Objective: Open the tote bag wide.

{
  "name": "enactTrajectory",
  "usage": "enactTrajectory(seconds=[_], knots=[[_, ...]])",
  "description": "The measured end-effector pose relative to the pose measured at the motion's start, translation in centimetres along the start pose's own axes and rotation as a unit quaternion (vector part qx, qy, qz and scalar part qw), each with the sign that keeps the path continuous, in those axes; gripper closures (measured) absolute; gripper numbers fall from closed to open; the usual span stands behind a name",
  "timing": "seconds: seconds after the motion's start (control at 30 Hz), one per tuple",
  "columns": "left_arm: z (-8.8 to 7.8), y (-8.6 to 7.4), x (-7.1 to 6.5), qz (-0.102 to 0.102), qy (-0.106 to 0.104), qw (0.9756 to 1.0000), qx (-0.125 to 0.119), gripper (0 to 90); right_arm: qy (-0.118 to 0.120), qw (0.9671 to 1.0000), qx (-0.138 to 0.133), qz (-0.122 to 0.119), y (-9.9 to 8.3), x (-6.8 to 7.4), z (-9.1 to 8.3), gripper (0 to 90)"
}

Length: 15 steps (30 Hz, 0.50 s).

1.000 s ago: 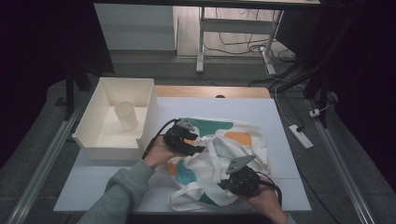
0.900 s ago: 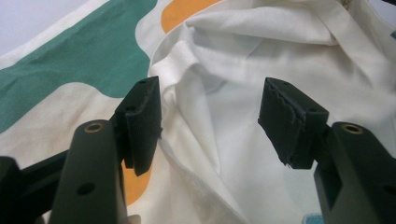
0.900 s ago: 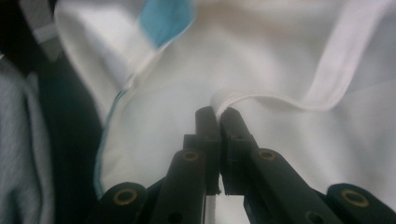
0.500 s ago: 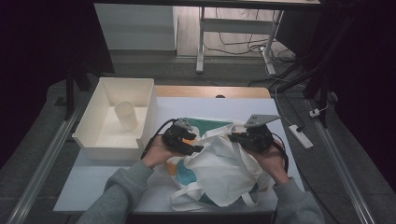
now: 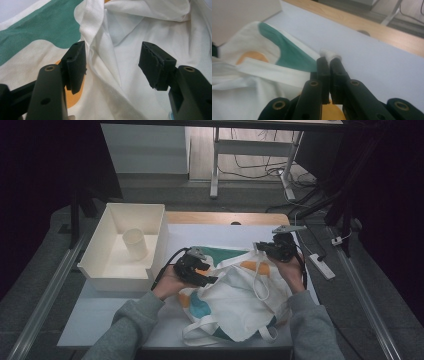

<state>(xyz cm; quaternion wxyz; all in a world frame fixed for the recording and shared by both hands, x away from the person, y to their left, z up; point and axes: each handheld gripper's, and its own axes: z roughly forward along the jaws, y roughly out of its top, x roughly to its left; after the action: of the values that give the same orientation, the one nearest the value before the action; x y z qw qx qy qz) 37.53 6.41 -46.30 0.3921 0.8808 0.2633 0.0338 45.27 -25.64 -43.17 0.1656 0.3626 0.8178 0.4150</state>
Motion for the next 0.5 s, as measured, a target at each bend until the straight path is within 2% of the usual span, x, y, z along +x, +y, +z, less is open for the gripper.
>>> enactTrajectory(seconds=[0.07, 0.13, 0.27, 0.37, 0.4, 0.5], knots=[[0.0, 0.0, 0.1, 0.0, 0.0, 1.0, 0.0, 38.6, 0.001, 0.9999, 0.011, 0.009, -0.4, -0.7, 0.9, 87.1], [0.0, -0.1, 0.1, 0.0, 0.001, 1.0, 0.001, 38.6, -0.012, 0.9995, 0.028, 0.011, -0.8, -1.2, 1.7, 86.9], [0.2, -0.2, 0.2, -0.003, 0.001, 1.0, 0.004, 38.4, -0.026, 0.9978, 0.041, 0.046, -1.7, -2.7, 2.7, 82.5], [0.2, -0.2, 0.2, -0.003, 0.001, 1.0, 0.005, 38.3, -0.051, 0.9956, 0.061, 0.051, -2.2, -3.0, 3.0, 60.9], [0.2, -0.2, 0.2, -0.002, 0.002, 1.0, 0.004, 38.3, -0.058, 0.9953, 0.058, 0.051, -2.2, -2.9, 2.7, 55.8], [0.2, -0.2, 0.2, -0.001, 0.003, 1.0, 0.002, 38.3, -0.056, 0.9965, 0.022, 0.058, -2.0, -2.3, 0.9, 43.1]])
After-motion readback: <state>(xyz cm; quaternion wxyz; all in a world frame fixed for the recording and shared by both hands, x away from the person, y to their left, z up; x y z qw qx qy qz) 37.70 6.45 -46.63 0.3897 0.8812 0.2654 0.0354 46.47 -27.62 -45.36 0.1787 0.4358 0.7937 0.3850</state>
